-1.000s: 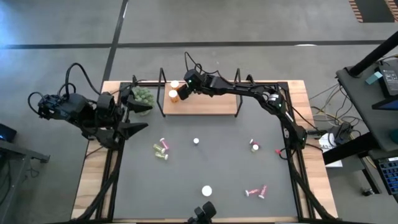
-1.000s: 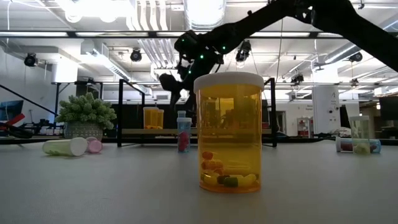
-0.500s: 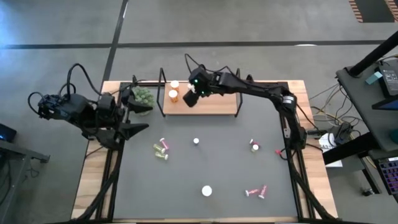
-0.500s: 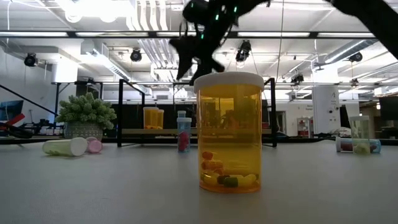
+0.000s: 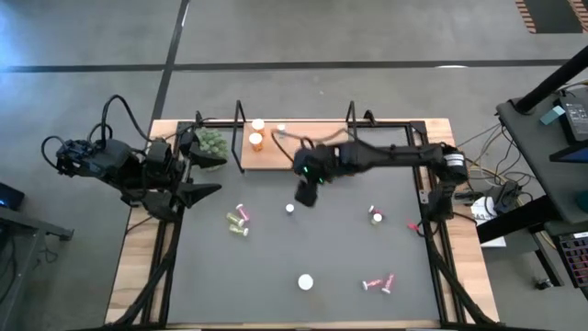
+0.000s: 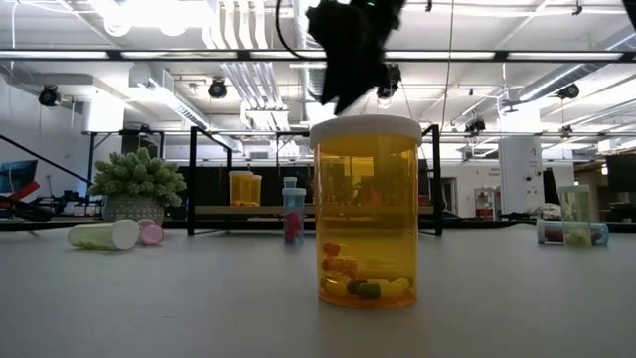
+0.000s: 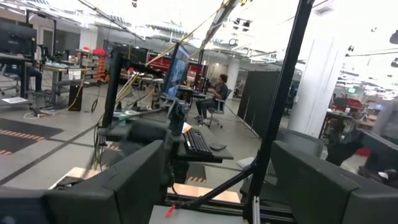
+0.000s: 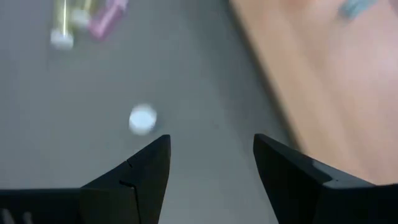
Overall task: Pick and place medicine bottles onto shelf by color
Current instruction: Put the right yellow pill bottle on the shelf
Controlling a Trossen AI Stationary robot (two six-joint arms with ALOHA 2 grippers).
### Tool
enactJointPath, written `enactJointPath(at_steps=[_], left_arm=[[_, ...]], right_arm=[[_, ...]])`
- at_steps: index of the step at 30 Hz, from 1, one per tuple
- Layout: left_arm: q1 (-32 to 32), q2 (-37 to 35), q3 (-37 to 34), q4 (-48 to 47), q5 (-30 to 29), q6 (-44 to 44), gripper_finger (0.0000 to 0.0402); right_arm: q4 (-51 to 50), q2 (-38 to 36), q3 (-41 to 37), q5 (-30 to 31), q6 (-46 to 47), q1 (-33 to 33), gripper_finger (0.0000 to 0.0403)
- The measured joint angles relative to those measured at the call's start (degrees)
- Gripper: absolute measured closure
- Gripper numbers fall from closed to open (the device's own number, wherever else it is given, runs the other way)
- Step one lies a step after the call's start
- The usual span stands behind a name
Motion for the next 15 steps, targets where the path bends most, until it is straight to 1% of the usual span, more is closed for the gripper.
enactJointPath(at_steps=[4,7,10,13,15], left_arm=[[0.00,1.61,0.00,0.02,0.02,-0.02,0.0123],[-0.02,3.45,0.02,0.48,0.02,-0.04,0.0123],[-0.02,5.44,0.02,1.71,0.02,-0.09,0.0123],[-0.02,7.28,0.16,3.54,0.04,-0.11,0.0123],[-0.02,8.12,0.24,4.59,0.04,0.02,0.0123]], right_arm=[[5.59,-5.10,-11.45,0.02,4.22,3.81,0.0184],[6.60,-9.71,-18.61,0.06,10.23,6.73,0.0184],[5.42,-14.63,-24.29,0.11,19.99,9.43,0.0184],[4.37,-19.63,-28.08,0.18,30.51,12.25,0.0184],[3.71,-22.87,-30.02,0.15,33.18,14.90,0.0184]])
